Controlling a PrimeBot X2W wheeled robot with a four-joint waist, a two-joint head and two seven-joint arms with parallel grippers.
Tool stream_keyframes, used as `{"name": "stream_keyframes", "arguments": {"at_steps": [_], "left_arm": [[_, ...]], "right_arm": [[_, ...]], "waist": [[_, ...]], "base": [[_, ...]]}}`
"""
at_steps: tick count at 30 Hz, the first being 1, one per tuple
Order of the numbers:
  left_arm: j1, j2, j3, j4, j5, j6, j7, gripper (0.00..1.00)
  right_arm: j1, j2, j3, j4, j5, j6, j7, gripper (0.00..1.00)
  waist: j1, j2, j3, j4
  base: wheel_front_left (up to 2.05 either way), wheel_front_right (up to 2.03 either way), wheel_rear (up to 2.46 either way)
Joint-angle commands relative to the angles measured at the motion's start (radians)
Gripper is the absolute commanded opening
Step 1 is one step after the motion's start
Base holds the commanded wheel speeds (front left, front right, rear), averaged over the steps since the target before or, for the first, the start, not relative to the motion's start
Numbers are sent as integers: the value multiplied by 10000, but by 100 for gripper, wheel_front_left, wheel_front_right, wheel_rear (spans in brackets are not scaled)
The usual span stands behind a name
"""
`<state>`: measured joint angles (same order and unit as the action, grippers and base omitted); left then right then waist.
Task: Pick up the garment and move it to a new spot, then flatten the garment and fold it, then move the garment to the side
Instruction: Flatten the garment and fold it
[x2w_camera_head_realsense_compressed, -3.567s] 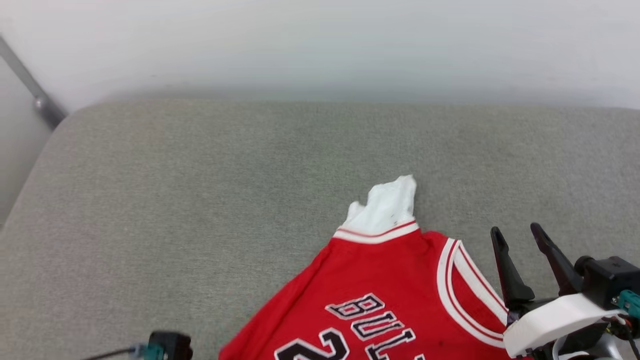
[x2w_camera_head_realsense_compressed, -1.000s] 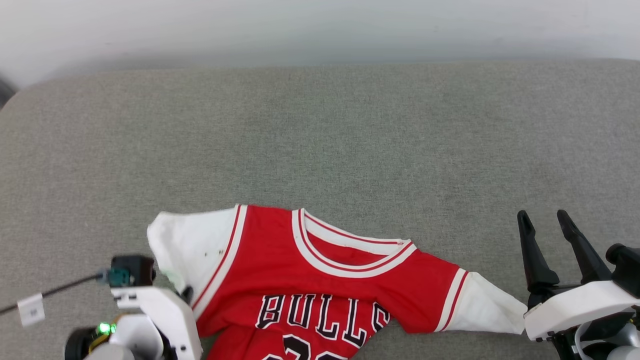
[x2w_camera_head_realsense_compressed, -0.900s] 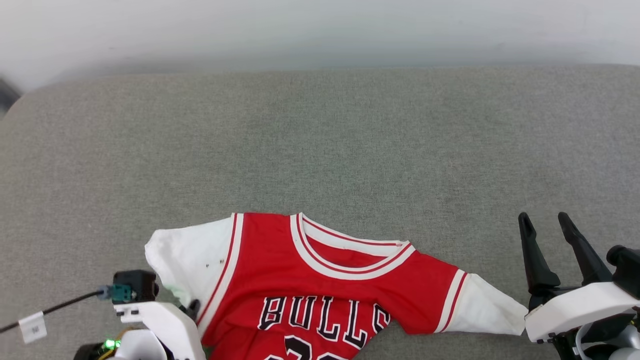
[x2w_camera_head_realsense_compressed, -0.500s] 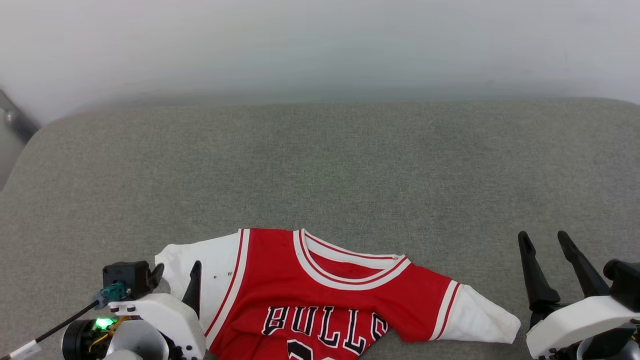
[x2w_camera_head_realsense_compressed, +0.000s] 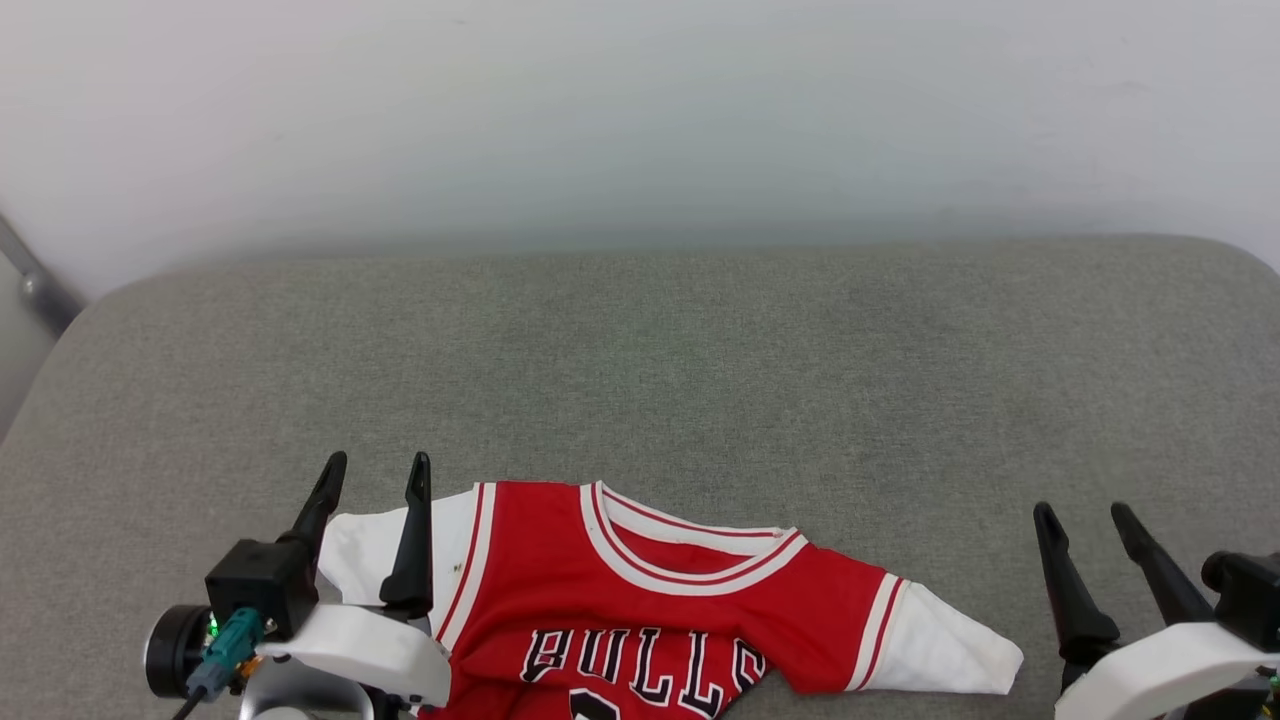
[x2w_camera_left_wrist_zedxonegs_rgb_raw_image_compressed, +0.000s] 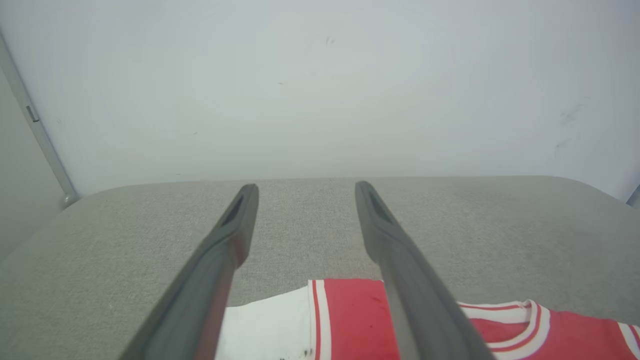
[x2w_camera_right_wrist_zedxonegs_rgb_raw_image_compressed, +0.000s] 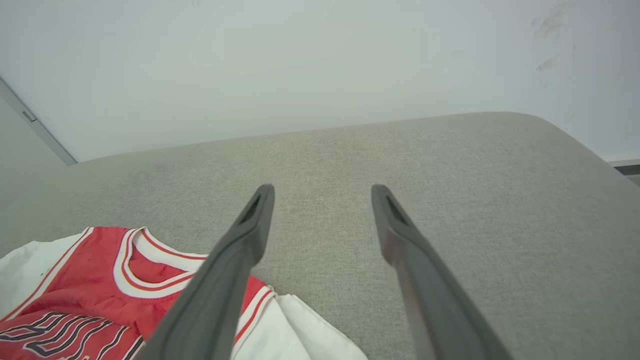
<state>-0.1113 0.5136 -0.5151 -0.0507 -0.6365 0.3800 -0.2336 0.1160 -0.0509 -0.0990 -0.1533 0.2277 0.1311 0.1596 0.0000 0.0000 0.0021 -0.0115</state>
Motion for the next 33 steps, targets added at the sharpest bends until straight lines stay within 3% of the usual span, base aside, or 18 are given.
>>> {"name": "stream_keyframes", "arguments": {"at_steps": [1, 6, 11, 18, 22, 33], "left_arm": [[114, -55, 14, -38, 35, 57, -61, 100], [447, -268, 45, -223, 59, 166, -170, 100], [611, -374, 79, -183, 31, 166, -217, 100], [286, -492, 46, -34, 179, -42, -257, 100], [47, -685, 22, -8, 308, -143, -279, 100], [-452, -981, 105, 335, 548, -501, -318, 100]], "right_arm": [[178, 12, -38, 15, 75, -7, 30, 100], [574, 9, -543, 270, 224, -7, 1229, 100], [813, -225, -1489, 576, 579, -7, 3581, 100], [595, -644, -1991, 825, 1249, -5, 6757, 100], [114, -647, -1776, 1010, 1453, -5, 7351, 100], [-672, -464, -995, 2577, 1881, -5, 7720, 100]], "waist": [[0, 0, -29, 6], [0, 0, -133, 70], [0, 0, -93, 246], [0, 0, 237, 615], [0, 0, 596, 841], [0, 0, 1263, 1258]], "base": [[0, 0, 0], [0, 0, 0], [0, 0, 0], [0, 0, 0], [0, 0, 0], [0, 0, 0]]}}
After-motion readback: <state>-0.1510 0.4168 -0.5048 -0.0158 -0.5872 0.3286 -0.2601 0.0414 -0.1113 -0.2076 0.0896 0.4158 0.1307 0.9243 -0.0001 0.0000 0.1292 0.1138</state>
